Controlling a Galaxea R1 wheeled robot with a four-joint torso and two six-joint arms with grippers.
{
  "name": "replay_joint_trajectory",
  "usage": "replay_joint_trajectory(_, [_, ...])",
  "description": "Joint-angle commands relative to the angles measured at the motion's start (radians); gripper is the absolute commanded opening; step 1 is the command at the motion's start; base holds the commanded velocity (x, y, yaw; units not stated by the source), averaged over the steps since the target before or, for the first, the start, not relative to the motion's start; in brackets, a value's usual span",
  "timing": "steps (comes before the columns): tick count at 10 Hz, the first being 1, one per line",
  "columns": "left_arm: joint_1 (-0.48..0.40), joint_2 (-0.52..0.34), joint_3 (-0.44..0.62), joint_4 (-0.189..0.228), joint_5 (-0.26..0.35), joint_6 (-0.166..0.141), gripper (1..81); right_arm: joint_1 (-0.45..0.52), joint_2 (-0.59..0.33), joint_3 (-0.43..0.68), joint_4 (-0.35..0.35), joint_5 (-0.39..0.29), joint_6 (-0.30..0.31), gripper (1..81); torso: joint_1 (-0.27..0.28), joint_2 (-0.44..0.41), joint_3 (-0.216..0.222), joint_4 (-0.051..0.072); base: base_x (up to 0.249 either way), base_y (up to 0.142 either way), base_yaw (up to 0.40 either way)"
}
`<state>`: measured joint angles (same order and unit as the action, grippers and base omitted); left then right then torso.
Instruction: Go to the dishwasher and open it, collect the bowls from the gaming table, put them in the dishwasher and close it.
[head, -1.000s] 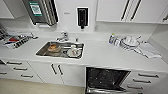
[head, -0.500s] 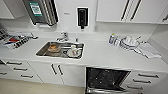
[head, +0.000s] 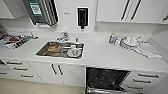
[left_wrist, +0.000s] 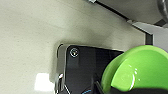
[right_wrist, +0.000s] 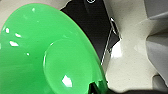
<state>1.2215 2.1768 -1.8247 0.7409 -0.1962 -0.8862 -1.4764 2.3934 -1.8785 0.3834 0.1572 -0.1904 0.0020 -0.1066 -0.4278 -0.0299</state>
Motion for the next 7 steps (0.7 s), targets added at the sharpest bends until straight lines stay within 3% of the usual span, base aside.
replay_joint_trajectory(1, [-0.211,-0.104,0.183,0.011,0.231,-0.010,1.0,0.029,-0.067,-0.002,0.005,-0.076,0.002,1.0,0.000,0.000,0.000,0.000,0.000,0.000,0.000])
replay_joint_trajectory(3, [-0.343,-0.113,0.306,0.008,0.403,-0.011,1.0,0.037,-0.098,0.001,0.006,-0.074,0.016,1.0,0.000,0.000,0.000,0.000,0.000,0.000,0.000])
replay_joint_trajectory(5, [-0.478,-0.107,0.409,-0.011,0.567,-0.011,1.0,0.043,-0.103,0.015,0.002,-0.074,0.016,1.0,0.000,0.000,-0.091,0.000,0.000,0.000,0.000])
replay_joint_trajectory(7, [-0.619,-0.098,0.487,-0.046,0.695,-0.010,1.0,0.047,-0.100,0.021,-0.006,-0.074,0.016,1.0,0.000,0.000,-0.137,0.000,0.000,0.000,0.000])
